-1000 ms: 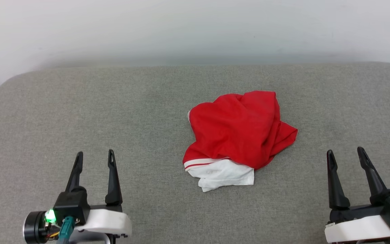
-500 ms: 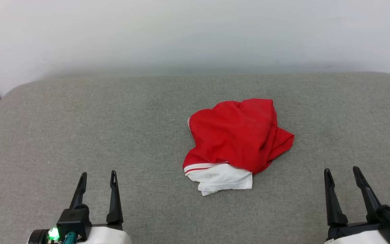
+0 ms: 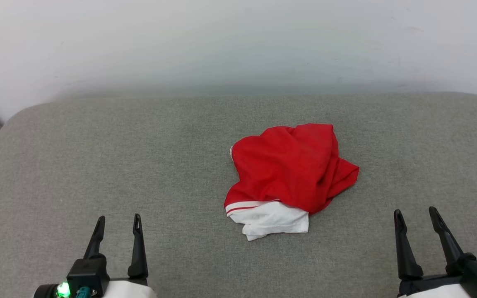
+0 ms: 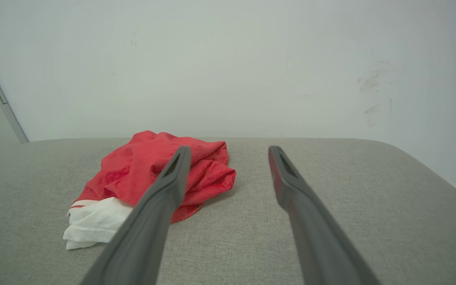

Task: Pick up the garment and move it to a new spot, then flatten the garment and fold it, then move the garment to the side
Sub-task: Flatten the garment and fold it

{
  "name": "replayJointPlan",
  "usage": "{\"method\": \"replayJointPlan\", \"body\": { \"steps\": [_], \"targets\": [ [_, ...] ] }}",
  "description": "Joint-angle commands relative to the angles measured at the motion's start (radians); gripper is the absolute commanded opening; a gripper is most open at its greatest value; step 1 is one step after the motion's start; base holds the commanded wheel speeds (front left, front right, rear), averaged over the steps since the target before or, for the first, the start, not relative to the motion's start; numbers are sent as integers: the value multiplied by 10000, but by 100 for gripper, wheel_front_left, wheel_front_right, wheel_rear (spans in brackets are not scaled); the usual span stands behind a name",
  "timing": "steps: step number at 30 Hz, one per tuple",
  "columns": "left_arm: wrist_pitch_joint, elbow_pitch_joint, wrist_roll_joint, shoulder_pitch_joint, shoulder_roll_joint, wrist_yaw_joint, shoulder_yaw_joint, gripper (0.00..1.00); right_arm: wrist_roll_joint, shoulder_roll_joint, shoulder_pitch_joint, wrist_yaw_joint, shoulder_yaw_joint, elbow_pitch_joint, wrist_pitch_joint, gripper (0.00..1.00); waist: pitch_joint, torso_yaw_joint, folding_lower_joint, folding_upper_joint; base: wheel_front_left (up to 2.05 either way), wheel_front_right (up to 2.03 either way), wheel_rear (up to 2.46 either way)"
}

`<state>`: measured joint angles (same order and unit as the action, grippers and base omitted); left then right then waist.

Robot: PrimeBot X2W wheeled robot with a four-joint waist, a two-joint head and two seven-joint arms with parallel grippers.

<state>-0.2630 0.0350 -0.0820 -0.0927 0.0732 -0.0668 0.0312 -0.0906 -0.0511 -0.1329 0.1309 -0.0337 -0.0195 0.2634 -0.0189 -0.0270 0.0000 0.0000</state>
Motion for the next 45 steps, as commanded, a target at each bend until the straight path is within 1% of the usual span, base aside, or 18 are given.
{"method": "replayJointPlan", "body": {
  "steps": [1,3,6,7,9,12,16,20,23,26,31,34,39,45],
  "targets": [
    [-26,-41,103,111,-34,68,-72,100,-26,16,-43,-3,27,-39,22,100,-15,8,0,0,0,0,0],
    [-26,-205,168,350,-12,142,-218,100,-9,16,35,-3,37,-52,22,100,-55,29,0,0,0,0,0],
    [-26,-460,244,837,159,398,-399,100,25,16,185,-3,14,-93,22,100,-174,37,0,0,0,0,0],
    [-26,-498,270,1049,250,517,-422,100,49,16,221,-3,12,-106,22,100,-224,37,0,0,0,0,0],
    [-25,-375,148,1511,420,965,-303,100,89,16,313,-3,15,-116,22,100,-337,47,0,0,0,0,0],
    [-26,-222,117,2465,790,1322,-328,100,123,16,492,-3,20,-135,21,100,-536,82,0,0,0,0,0],
    [92,9,23,3818,1241,1684,5,100,191,16,739,-3,73,-157,22,100,-831,177,0,0,0,0,0],
    [1017,51,-307,5022,1712,1894,700,100,214,16,959,-3,91,-189,22,100,-1130,293,0,0,0,0,0],
    [1985,-88,-742,5801,2125,1953,1454,100,224,15,1098,-3,119,-220,22,100,-1355,399,0,0,0,0,0],
    [3059,-314,-1511,6514,2688,1959,2697,100,249,15,1241,-3,127,-235,22,100,-1592,496,0,0,0,0,0],
    [4934,-829,-3196,7662,3617,1959,4746,100,257,16,1516,-3,153,-260,20,100,-2006,675,0,0,0,0,0],
    [6232,-1042,-4183,8253,4182,1960,5956,100,241,18,1675,-3,173,-280,20,100,-2232,801,0,0,0,0,0],
    [7922,-1365,-5582,9236,4882,1960,7810,100,237,16,1888,-3,246,-306,20,100,-2594,1028,0,0,0,0,0],
    [9231,-1401,-6936,10351,5415,1960,9810,100,222,16,2187,-3,296,-341,22,100,-3038,1289,0,0,0,0,0]
  ]
}}
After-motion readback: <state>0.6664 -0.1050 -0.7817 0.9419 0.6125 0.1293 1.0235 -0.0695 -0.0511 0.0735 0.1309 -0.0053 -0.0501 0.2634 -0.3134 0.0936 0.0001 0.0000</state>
